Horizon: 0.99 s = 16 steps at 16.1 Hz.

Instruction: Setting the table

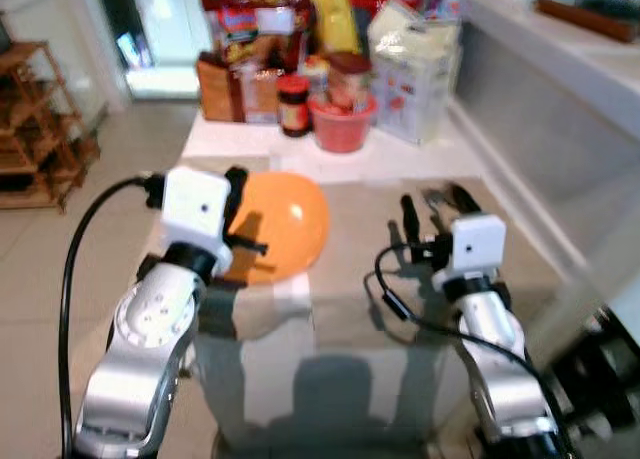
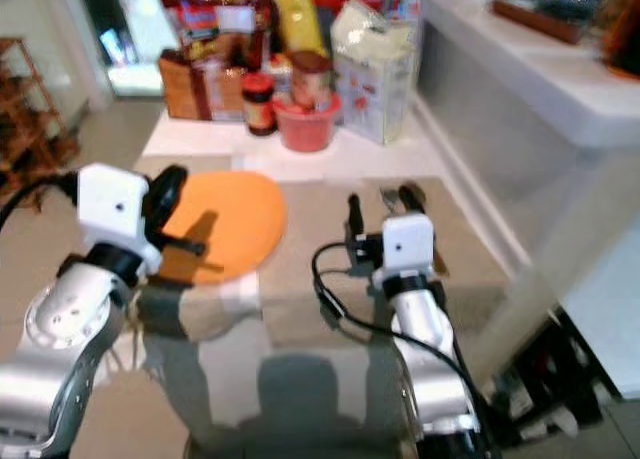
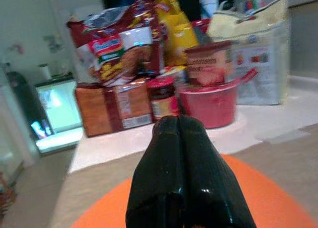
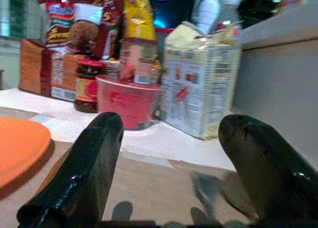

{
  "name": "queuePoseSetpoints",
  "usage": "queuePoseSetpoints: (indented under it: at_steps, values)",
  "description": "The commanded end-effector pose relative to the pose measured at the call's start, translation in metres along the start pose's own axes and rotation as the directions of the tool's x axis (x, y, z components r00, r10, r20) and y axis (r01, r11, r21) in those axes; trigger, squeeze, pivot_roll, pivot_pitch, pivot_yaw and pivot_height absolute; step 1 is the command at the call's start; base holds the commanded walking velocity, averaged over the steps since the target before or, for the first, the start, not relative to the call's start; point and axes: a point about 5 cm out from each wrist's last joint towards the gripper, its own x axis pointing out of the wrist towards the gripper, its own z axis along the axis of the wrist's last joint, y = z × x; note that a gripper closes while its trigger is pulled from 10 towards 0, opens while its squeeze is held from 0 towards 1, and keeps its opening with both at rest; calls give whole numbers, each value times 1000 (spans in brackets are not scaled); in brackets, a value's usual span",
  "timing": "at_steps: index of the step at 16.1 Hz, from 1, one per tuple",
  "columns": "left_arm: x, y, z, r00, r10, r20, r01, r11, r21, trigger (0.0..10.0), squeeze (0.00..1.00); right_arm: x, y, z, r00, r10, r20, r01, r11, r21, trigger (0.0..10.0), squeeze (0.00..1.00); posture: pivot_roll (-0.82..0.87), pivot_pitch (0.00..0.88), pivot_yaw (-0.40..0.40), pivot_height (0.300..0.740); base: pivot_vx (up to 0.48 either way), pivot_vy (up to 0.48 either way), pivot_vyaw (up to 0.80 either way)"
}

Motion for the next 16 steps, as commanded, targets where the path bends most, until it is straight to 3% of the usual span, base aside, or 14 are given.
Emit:
queuePoseSetpoints:
  at_steps: [1,9,13,16]
  values:
    - [1,3,5,1000,3,5,-3,1000,18,10000,0,2,3,3,1000,6,9,-6,1000,1,10000,0,30,0,6,736,0,0,0]
    - [8,19,10,999,46,2,-46,998,32,10000,0,1,6,3,1000,16,6,-16,1000,8,10000,0,32,0,4,736,0,0,0]
    - [14,43,-17,985,1,-175,2,1000,20,10000,0,3,7,3,1000,27,-1,-27,999,19,10000,0,35,0,4,736,0,0,0]
    - [21,55,-44,955,-38,-293,63,995,76,10000,0,5,7,4,999,37,-6,-37,999,38,10000,0,31,0,11,736,0,0,0]
